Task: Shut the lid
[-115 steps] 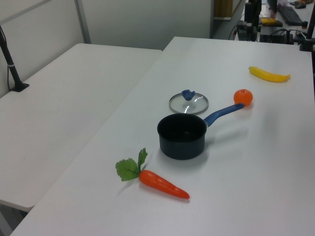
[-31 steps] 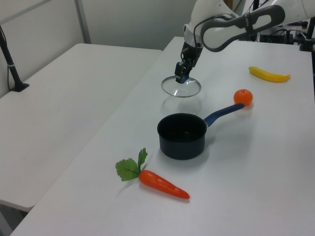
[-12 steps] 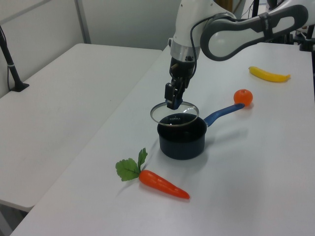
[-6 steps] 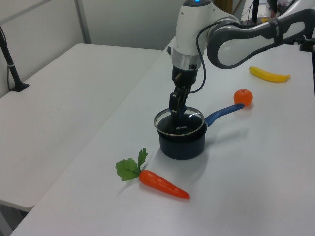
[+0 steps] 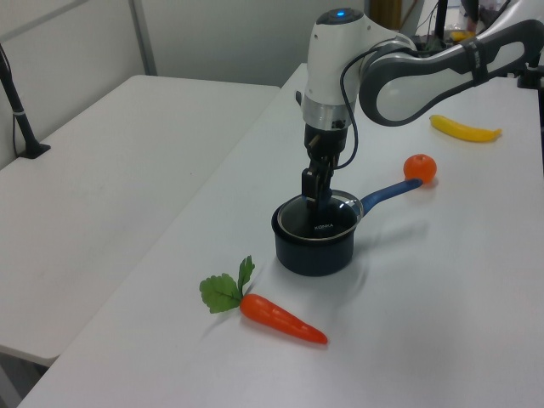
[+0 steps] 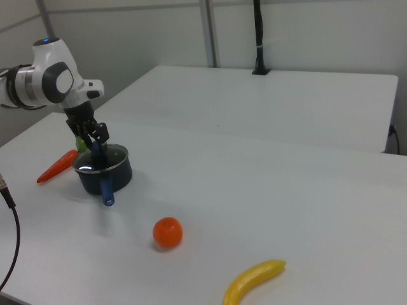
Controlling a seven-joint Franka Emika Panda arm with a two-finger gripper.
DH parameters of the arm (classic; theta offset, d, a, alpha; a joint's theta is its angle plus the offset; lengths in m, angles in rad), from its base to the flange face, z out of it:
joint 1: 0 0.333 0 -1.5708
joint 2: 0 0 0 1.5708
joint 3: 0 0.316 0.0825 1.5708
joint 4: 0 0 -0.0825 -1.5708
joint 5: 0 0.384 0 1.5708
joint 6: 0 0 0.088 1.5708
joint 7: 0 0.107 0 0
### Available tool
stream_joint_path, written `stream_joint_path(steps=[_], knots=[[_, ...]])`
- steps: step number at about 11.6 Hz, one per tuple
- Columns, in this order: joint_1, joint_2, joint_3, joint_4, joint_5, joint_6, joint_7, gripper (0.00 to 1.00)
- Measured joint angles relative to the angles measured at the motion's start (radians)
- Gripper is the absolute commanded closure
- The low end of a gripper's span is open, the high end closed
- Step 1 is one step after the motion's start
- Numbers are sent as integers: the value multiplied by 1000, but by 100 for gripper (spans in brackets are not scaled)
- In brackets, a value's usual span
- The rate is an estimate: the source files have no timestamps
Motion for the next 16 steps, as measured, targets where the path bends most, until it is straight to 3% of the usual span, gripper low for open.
stream_joint_path(steps=[8, 9, 11, 12, 16], knots=[[-1, 6, 3, -12, 0, 60, 34, 47], [0, 13, 5, -15, -1, 71, 44, 43], [1, 14, 6, -15, -4, 74, 48, 6], [1, 14, 6, -15, -4, 74, 54, 0], [-3, 11, 6, -12, -4, 62, 78, 0]])
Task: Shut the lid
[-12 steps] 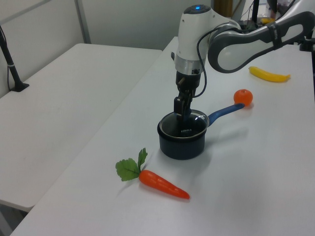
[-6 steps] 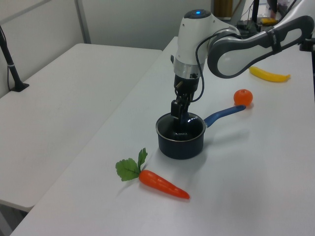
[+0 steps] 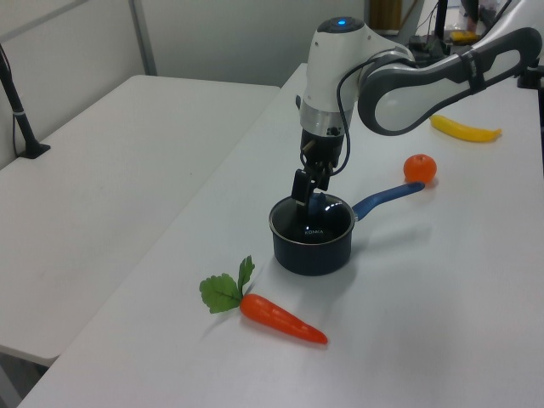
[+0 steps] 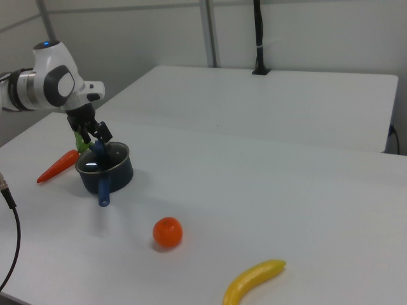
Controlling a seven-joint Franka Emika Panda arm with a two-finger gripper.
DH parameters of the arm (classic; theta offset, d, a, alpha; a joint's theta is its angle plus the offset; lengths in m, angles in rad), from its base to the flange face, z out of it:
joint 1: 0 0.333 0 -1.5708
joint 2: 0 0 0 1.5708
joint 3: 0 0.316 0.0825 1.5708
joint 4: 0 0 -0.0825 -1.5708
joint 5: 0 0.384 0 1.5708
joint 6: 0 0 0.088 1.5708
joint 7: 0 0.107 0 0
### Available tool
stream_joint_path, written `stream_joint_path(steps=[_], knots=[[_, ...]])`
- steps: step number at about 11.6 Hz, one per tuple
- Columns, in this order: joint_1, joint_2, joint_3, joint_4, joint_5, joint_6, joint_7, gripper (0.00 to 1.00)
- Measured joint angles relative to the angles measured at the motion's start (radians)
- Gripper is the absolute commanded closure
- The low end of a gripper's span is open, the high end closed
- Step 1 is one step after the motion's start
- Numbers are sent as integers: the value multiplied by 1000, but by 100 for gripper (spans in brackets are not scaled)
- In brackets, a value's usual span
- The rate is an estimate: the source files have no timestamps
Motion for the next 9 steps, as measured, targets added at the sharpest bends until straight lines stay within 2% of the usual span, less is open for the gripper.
stream_joint_path(steps=[2, 4, 6, 8, 9], knots=[[-16, -43, -1, 13, 0, -65, 0, 0], [-59, -120, -2, 21, 0, -179, -57, 0], [-137, -191, -4, 21, 0, -296, -134, 0], [-251, -249, -5, 21, 5, -411, -276, 0], [-315, -276, -6, 21, 35, -451, -348, 0]])
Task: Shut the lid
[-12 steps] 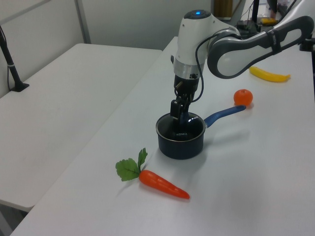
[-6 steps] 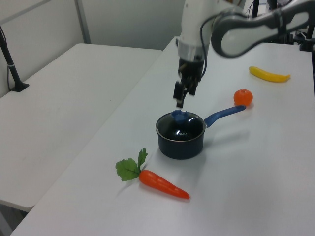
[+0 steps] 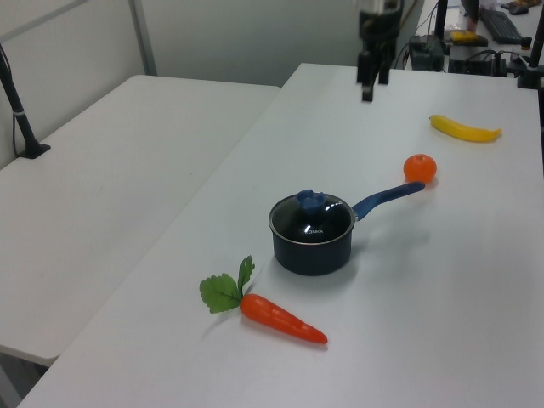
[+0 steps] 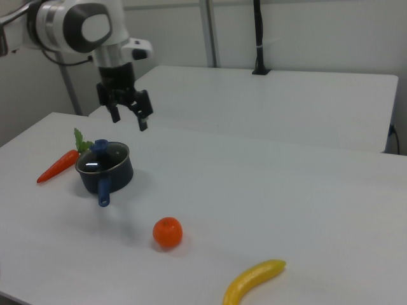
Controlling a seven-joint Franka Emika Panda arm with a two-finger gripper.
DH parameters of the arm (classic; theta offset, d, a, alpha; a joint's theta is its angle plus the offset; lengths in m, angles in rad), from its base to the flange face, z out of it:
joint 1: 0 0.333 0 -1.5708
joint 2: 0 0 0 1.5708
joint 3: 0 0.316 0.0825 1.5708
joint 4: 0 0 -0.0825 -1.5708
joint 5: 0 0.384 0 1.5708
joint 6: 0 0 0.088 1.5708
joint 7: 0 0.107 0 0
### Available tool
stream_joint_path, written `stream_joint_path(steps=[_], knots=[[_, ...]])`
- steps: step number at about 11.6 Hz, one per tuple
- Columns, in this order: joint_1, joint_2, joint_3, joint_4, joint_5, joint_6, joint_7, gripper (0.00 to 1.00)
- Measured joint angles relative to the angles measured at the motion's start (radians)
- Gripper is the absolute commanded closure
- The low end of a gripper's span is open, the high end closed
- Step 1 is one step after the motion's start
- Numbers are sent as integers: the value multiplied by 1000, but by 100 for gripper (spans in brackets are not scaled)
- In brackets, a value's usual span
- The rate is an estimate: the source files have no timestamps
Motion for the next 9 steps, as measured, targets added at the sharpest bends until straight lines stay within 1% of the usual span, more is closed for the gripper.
stream_joint_path(steps=[1, 2, 3, 5, 6, 9], knots=[[-68, -31, -1, 0, 32, -52, -65, 0], [-119, -60, -2, -1, 43, -113, -107, 0], [-143, -78, -3, -3, 43, -145, -125, 0], [-153, -83, -4, -11, 36, -150, -129, 0], [-155, -82, -5, -19, 30, -150, -154, 0], [-168, -86, -39, -20, 25, -150, -187, 0]])
